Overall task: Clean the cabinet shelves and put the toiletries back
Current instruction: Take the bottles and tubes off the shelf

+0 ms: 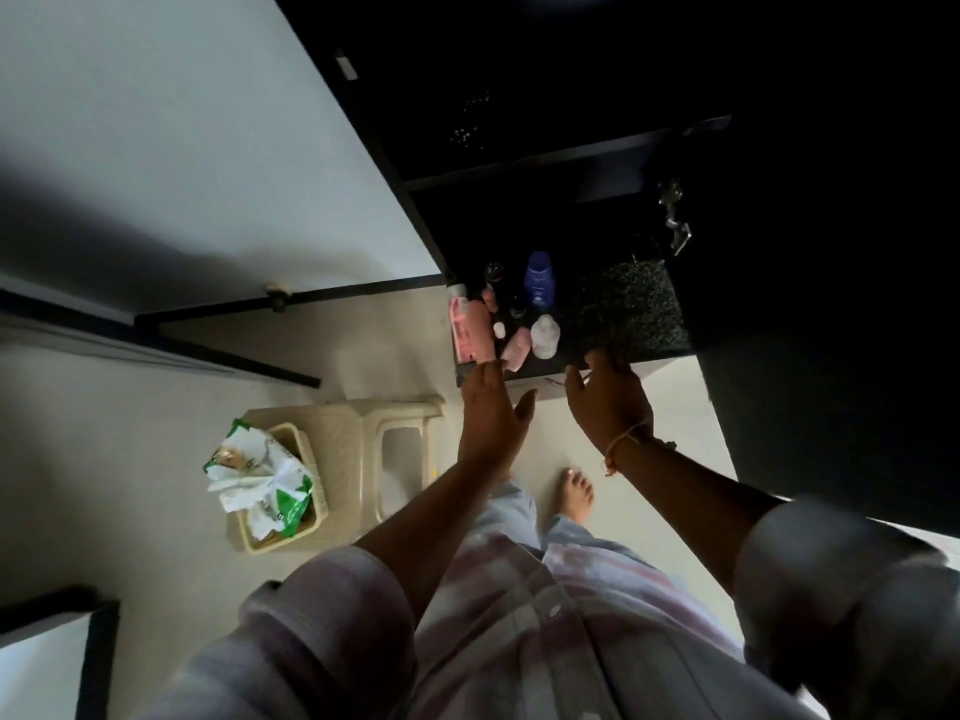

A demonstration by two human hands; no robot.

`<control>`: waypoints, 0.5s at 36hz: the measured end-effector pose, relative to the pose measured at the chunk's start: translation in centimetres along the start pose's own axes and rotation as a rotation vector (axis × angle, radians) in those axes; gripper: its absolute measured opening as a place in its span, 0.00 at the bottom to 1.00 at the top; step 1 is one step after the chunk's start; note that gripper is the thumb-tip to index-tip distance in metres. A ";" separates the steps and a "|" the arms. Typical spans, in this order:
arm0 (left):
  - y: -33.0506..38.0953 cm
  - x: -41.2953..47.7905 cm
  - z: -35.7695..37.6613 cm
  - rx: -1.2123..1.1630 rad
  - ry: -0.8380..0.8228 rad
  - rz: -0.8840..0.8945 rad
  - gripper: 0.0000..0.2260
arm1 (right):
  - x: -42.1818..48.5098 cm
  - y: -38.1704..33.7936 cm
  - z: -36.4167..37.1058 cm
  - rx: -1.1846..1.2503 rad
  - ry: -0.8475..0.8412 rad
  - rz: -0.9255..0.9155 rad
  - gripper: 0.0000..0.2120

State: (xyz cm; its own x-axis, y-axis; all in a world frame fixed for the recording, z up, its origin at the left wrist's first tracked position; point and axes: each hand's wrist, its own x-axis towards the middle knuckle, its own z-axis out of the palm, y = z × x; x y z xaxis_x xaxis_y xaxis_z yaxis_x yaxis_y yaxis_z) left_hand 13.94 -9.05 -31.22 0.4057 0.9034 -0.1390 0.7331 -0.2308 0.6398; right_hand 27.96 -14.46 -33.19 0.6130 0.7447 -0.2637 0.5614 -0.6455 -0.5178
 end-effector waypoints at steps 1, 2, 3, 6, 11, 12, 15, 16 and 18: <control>-0.4 -0.3 -0.3 -0.001 -0.006 -0.006 0.21 | -0.7 -0.4 0.2 0.010 -0.002 0.011 0.16; -0.9 -0.6 -0.6 -0.002 -0.011 -0.015 0.20 | -1.3 -0.8 0.5 0.013 -0.010 0.006 0.16; -1.5 -1.0 -0.9 -0.012 -0.012 -0.032 0.18 | -1.9 -1.2 0.9 0.010 -0.025 -0.012 0.17; -3.4 -2.2 -2.0 -0.051 0.029 -0.108 0.15 | -3.5 -3.0 2.2 0.018 -0.086 -0.090 0.17; -7.2 -4.3 -4.6 -0.064 0.121 -0.225 0.13 | -5.3 -7.4 4.7 0.077 -0.200 -0.244 0.14; -8.0 -4.8 -5.2 -0.064 0.146 -0.246 0.13 | -5.5 -8.5 5.4 0.077 -0.227 -0.274 0.14; -10.8 -6.0 -7.3 -0.081 0.207 -0.347 0.12 | -6.1 -11.8 7.4 0.045 -0.320 -0.374 0.16; -11.9 -6.4 -8.0 -0.091 0.224 -0.386 0.12 | -6.3 -12.8 8.2 0.025 -0.351 -0.413 0.17; -14.0 -7.3 -9.4 -0.117 0.268 -0.455 0.12 | -6.8 -14.9 9.7 -0.011 -0.411 -0.479 0.18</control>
State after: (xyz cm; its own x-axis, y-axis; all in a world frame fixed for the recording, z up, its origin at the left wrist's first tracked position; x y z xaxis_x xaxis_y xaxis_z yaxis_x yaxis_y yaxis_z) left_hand -4.44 -9.03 -32.02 -0.1031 0.9668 -0.2339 0.7307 0.2332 0.6416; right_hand 10.01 -8.28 -31.52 0.0300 0.9544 -0.2971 0.7277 -0.2246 -0.6481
